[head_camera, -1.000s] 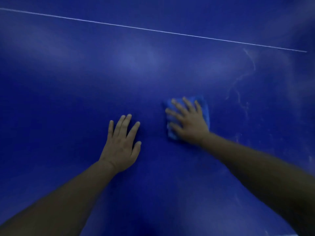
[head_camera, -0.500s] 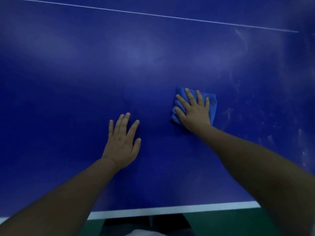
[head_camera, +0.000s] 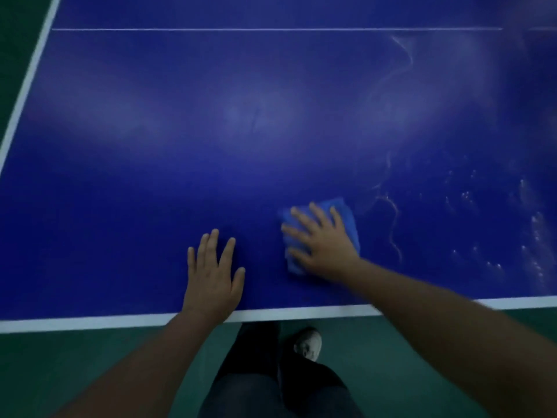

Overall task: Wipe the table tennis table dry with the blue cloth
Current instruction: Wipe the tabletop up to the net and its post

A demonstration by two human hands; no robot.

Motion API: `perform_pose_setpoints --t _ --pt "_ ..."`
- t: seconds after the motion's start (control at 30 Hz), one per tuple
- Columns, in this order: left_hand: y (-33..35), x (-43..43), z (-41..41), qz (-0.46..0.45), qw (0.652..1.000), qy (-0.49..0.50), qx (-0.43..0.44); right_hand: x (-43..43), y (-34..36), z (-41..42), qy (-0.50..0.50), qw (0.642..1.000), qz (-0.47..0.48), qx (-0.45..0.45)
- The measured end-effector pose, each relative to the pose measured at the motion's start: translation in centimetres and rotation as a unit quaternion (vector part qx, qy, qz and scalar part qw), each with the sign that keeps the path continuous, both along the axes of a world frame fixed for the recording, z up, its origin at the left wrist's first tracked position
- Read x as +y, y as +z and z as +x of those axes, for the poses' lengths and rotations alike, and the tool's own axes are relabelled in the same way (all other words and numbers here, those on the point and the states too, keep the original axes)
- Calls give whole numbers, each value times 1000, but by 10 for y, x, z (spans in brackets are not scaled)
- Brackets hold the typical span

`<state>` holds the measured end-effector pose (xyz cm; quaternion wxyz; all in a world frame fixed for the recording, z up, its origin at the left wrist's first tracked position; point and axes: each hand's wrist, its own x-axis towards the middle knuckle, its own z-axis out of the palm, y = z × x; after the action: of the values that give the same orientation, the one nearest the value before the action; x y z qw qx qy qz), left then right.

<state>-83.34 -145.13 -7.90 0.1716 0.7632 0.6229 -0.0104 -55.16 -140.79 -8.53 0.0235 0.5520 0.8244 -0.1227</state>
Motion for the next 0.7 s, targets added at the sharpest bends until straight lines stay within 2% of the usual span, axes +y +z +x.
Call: perform_pose_setpoints --t 0.07,0.13,0.2,0.23,0.33,0.4,0.47,0.57,0.63,0.7 --pt "-2 -5 0 3 1000 23 -17 42 13 -10 -105 994 -12 -12" --pt "-6 -10 -2 11 994 53 -90 56 14 -40 -148 988 -32 -21" --pt "-3 -9 -8 -8 973 122 -197 45 10 -79 -118 992 -34 -25" --pt "-1 -9 -13 -15 965 137 -225 25 8 -100 -77 996 -32 -27" --pt "6 -16 -23 -27 974 104 -199 -68 5 -135 16 1000 -21 8" --pt "9 -19 -26 -19 984 83 -155 -119 2 -120 14 999 -25 41" --pt "9 -21 -26 -16 991 54 -118 -127 -2 -76 -8 999 -31 30" --pt "12 -22 -21 -23 996 5 -86 -101 1 2 -180 983 -16 -20" --pt "16 -26 -15 -33 996 -24 -74 -86 11 43 -315 947 -54 -36" --pt "17 -29 -9 -39 996 -49 -68 -82 19 50 -401 913 -68 -36"
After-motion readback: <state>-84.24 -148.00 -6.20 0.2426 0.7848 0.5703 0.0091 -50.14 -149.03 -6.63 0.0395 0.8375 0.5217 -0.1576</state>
